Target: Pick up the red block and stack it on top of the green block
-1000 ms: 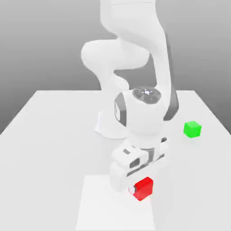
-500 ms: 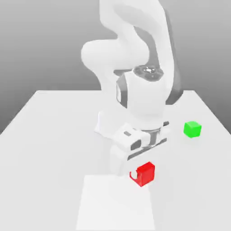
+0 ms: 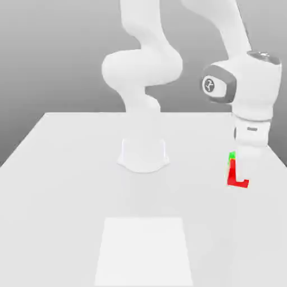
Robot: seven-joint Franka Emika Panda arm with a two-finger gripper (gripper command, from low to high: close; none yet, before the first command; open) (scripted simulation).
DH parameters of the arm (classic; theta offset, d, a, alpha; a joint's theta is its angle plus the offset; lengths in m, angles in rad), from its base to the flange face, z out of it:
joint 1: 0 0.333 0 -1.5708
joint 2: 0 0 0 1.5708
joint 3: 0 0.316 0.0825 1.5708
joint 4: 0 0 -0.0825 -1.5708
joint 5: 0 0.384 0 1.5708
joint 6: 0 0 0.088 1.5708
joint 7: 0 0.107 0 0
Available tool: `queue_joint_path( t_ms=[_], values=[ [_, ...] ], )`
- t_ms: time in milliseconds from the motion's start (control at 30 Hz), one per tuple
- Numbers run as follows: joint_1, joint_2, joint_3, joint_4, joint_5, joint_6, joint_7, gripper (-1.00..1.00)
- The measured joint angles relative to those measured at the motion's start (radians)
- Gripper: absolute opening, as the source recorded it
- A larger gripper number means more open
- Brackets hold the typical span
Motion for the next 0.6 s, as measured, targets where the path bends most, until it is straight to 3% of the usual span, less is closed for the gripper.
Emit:
queue_joint_path(
  t_ms=[467,600],
  values=[
    [0.470,-0.118,0.177,-0.074,0.210,-0.023,-0.269,-1.00],
    [0.455,-0.103,0.206,-0.071,0.168,-0.013,-0.247,-1.00]
  ],
)
